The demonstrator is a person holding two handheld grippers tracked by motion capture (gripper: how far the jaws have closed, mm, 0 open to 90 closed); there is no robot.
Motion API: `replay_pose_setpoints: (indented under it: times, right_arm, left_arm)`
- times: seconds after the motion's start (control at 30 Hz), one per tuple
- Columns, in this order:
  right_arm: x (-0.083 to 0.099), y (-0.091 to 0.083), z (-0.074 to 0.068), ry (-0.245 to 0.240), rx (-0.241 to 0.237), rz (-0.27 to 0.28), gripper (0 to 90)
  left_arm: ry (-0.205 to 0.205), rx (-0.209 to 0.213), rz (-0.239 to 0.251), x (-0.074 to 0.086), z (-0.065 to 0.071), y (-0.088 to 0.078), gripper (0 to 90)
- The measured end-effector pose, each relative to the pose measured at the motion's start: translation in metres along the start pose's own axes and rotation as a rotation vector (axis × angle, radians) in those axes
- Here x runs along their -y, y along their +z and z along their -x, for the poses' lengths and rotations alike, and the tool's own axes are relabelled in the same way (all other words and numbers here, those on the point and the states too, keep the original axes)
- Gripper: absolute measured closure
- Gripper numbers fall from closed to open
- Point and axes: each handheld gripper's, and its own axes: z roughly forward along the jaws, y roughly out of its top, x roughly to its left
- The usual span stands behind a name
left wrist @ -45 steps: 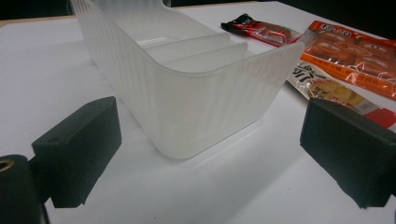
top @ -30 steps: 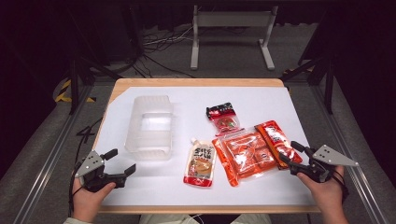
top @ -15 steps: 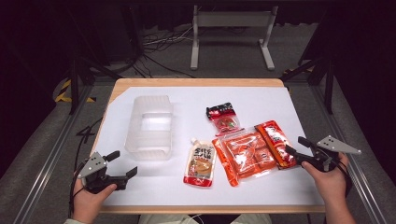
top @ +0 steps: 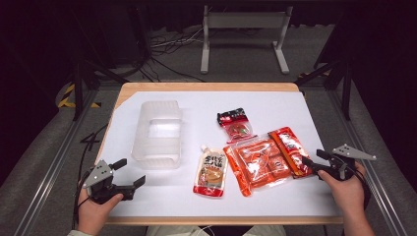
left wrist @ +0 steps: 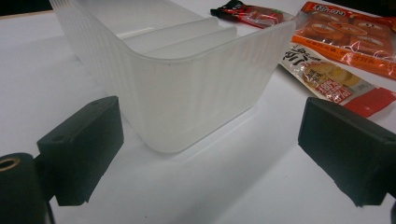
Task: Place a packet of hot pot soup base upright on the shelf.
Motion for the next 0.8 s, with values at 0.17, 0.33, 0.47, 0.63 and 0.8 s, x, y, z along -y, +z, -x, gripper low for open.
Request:
replay_pose_setpoints:
  times: [0.17,0.33,0.47,0.63,0.8]
  right_arm:
    - [0.0064,0.0035,0.0015,0.000,-0.001,-0.045,27.1]
    - [0.0090,0.0048,0.0000,-0.009,-0.003,-0.065,27.1]
    - [0.0096,0.0056,0.0002,0.021,-0.024,-0.083,27.4]
    - [0.0107,0.0062,-0.0021,0.064,-0.055,-0.110,29.9]
    - [0.0088,0.0042,-0.0031,0.073,-0.058,-0.078,30.0]
  left_arm:
    - [0.001,-0.002,0.006,-0.0001,0.0003,0.0000,7.5]
    - [0.002,0.001,0.002,0.0000,-0.0003,0.0002,7.5]
    - [-0.002,0.001,0.004,0.0000,-0.0001,0.0003,7.5]
    - [-0.004,-0.001,-0.001,-0.0001,-0.0001,0.0002,7.4]
    - [0.012,-0.005,-0.014,-0.0001,-0.0001,0.0010,7.5]
